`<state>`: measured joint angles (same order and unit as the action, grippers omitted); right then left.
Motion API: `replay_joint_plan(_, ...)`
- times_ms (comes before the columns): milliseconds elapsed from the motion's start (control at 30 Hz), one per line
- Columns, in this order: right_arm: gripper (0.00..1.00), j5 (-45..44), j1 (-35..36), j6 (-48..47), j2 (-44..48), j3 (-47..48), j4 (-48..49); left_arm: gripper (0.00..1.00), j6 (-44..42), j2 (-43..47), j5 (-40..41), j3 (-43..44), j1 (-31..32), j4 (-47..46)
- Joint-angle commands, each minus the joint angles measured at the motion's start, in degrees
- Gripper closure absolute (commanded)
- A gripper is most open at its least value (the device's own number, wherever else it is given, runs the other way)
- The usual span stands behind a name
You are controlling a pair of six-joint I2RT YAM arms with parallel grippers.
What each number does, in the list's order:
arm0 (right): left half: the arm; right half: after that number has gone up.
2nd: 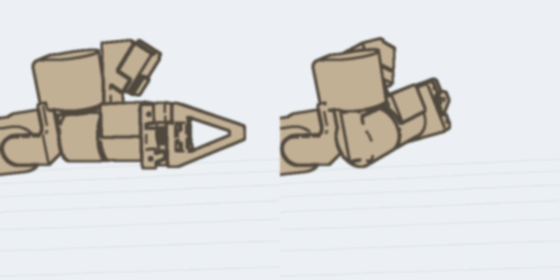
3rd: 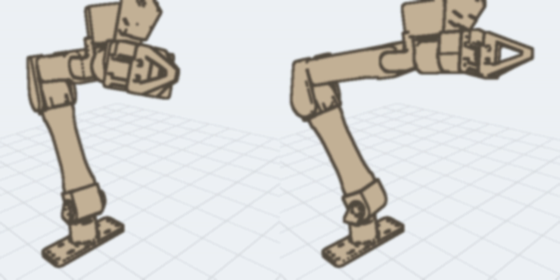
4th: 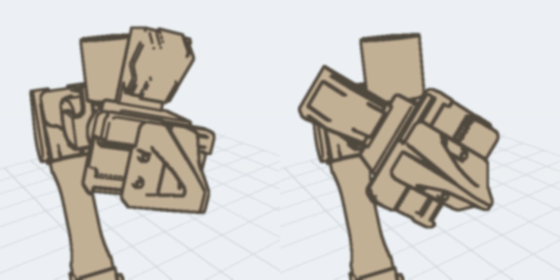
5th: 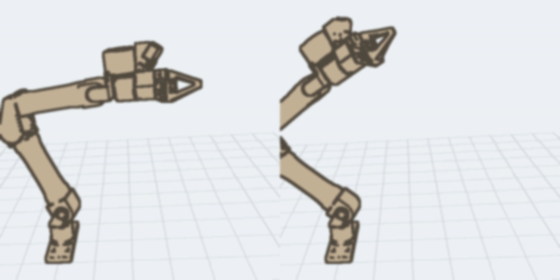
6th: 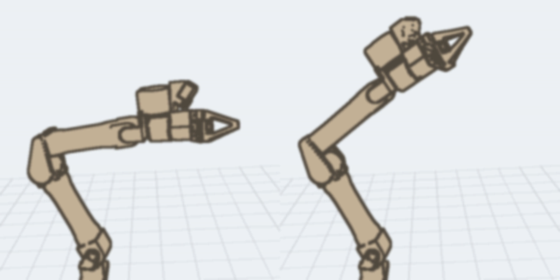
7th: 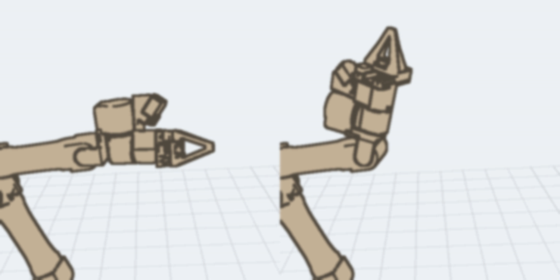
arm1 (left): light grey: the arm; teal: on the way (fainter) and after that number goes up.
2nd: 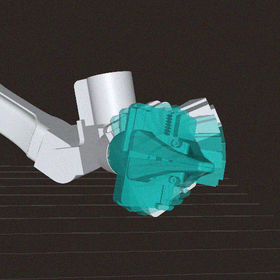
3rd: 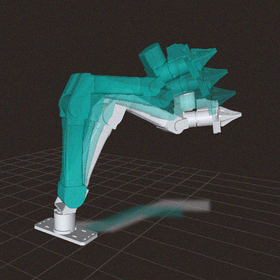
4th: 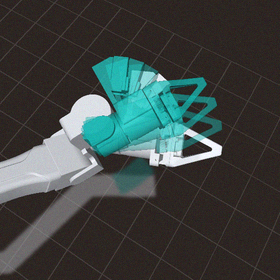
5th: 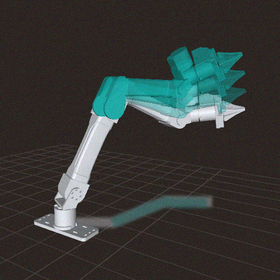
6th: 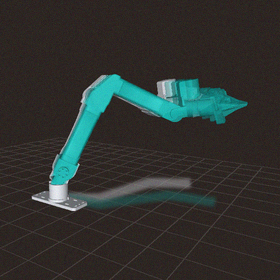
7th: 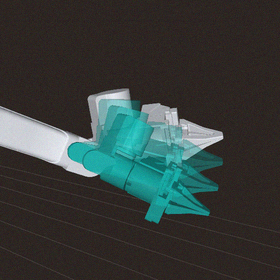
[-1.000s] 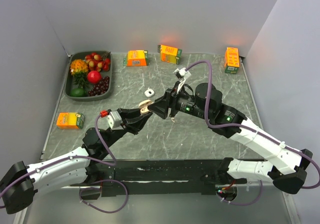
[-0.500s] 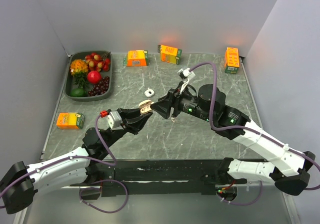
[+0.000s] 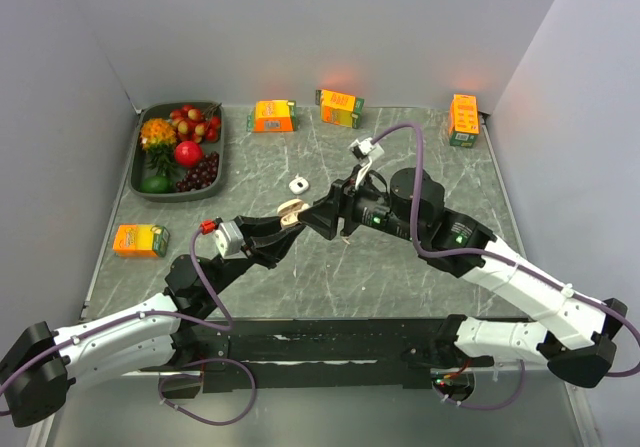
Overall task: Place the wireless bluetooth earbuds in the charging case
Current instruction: Place the earbud in the charging case.
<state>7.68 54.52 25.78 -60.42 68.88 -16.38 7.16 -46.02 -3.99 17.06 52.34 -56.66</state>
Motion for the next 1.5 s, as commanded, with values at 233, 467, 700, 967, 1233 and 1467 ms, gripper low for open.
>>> replay_joint_plan(233,0.39,2.25,1.37,1.29,-0.66,0.99,0.91,0.99,0.40,-0.21,0.30,2.19,0.14,-2.49)
replay_joint_plan(467,0.38,2.86,2.52,1.47,-1.10,1.25,1.44,0.99,0.49,-0.65,0.12,2.28,0.22,-2.66)
replay_joint_plan(700,0.38,3.30,3.22,1.38,-1.72,1.87,2.14,0.99,0.75,-0.56,0.03,2.28,0.14,-2.66)
replay_joint_plan(967,0.38,3.22,3.57,1.03,-2.86,3.10,2.32,0.99,0.93,-0.65,0.03,2.19,0.22,-2.84)
replay_joint_plan(1233,0.37,-1.79,3.49,-2.22,0.74,5.47,-0.40,0.99,0.75,-0.04,0.30,1.75,0.22,-2.31)
replay_joint_plan(1467,0.37,-3.99,2.87,-3.28,1.62,4.33,-2.43,0.99,1.10,-0.47,-0.05,1.84,0.22,-2.92)
